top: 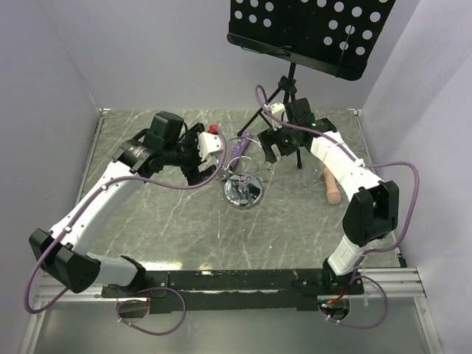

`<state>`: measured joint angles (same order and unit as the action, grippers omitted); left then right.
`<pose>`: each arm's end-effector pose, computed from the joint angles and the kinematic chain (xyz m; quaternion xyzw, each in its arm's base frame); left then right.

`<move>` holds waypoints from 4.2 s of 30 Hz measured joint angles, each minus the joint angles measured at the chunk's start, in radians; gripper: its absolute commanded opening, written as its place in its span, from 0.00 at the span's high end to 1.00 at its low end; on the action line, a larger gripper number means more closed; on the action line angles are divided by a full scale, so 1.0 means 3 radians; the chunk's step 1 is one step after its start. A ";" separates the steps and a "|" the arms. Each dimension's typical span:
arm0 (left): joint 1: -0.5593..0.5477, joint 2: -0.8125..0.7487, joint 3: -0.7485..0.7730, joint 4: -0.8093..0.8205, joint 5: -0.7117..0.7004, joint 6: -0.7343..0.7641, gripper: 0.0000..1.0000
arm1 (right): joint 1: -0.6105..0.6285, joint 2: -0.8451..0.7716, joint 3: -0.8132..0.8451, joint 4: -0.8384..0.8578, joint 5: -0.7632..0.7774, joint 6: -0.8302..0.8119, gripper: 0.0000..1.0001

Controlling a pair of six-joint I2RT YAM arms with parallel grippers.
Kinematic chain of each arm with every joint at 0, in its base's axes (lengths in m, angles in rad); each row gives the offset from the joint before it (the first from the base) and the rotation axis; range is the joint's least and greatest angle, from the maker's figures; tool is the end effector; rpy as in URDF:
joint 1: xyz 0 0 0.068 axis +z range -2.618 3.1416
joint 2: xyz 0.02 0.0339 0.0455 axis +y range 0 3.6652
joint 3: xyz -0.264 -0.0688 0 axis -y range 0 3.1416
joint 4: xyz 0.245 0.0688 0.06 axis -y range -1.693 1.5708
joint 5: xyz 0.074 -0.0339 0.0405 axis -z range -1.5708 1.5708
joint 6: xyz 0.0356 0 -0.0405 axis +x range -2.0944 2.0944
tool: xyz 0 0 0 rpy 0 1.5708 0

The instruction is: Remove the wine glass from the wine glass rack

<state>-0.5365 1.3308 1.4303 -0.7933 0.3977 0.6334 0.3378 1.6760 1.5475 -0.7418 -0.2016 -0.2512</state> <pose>0.2312 -0.1535 0.3857 0.5600 0.6937 -0.1585 0.4244 0.3454 0.1289 0.3209 -0.3043 0.8843 0.1092 0.3370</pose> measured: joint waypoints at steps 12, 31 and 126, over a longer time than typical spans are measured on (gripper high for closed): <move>-0.0053 0.0080 0.0000 0.0189 -0.0295 -0.0085 0.00 | 0.0000 -0.0448 -0.0427 -0.0003 0.0071 0.0024 0.00; 0.0163 0.0370 0.0000 0.0412 -0.0671 -0.0045 0.00 | -0.0102 -0.1158 -0.0927 -0.0211 -0.0132 -0.0093 0.00; 0.0229 0.0942 0.0340 0.1205 -0.1380 0.0112 0.00 | 0.0318 -0.1061 -0.0763 -0.0177 -0.0177 -0.0319 0.00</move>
<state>-0.4679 1.6135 1.5322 -0.4316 -0.0162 0.6670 0.4332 1.3579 1.3186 -0.7948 -0.2546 -0.3470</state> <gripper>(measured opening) 0.995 0.997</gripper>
